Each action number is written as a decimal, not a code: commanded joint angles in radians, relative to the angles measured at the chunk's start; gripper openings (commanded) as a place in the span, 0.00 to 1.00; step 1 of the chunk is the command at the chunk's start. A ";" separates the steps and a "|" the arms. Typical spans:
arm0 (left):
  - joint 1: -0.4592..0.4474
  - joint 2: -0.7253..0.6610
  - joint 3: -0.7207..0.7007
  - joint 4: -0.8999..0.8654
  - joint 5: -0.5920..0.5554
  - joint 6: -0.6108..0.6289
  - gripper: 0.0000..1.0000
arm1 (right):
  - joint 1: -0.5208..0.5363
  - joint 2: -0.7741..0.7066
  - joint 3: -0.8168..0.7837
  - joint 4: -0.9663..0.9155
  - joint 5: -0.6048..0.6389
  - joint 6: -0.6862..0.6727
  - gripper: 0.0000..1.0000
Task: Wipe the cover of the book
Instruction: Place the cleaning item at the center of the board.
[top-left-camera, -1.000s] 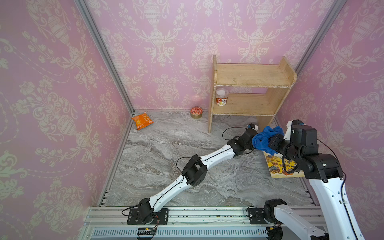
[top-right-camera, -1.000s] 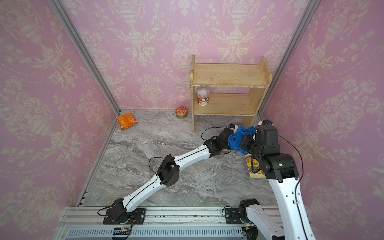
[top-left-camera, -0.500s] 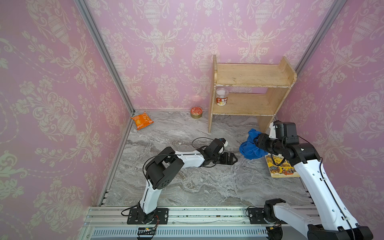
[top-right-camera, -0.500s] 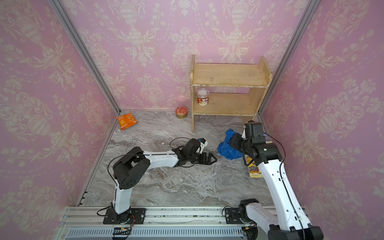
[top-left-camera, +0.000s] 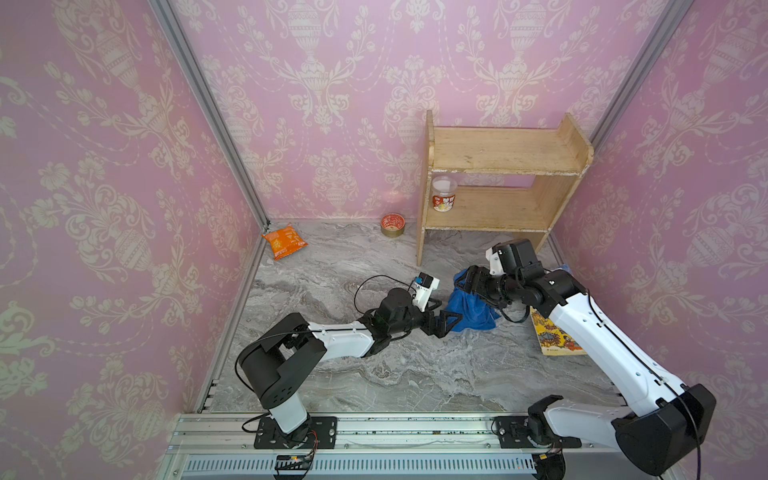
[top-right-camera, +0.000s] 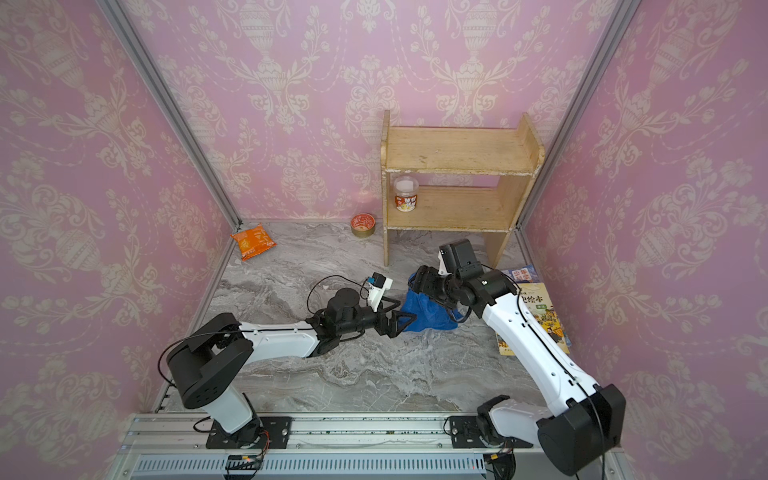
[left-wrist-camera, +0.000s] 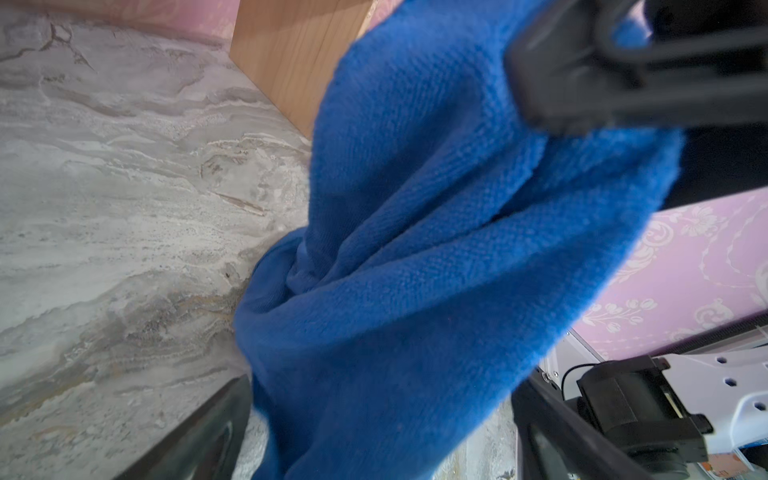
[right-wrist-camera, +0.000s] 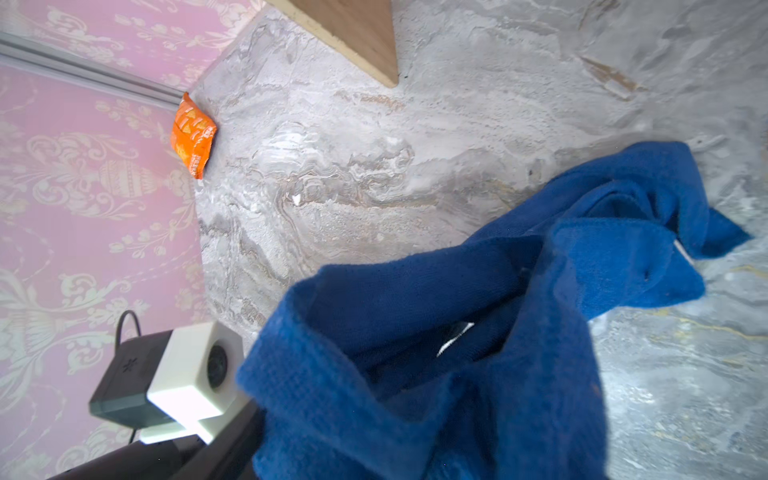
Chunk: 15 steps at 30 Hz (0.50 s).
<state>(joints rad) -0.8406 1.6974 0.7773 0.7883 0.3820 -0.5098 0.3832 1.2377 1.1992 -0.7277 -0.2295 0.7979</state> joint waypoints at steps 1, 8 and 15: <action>0.002 0.064 0.017 0.182 -0.033 0.023 0.86 | 0.007 -0.023 -0.013 0.054 -0.076 0.093 0.77; 0.109 0.076 0.007 -0.021 -0.082 -0.083 0.00 | -0.078 -0.074 0.090 -0.135 -0.011 -0.055 0.77; 0.205 -0.099 0.086 -0.772 -0.284 0.030 0.00 | -0.150 -0.119 0.157 -0.278 0.231 -0.241 0.77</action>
<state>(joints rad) -0.6670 1.6718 0.8131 0.4122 0.2230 -0.5377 0.2440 1.1519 1.3411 -0.9237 -0.1040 0.6666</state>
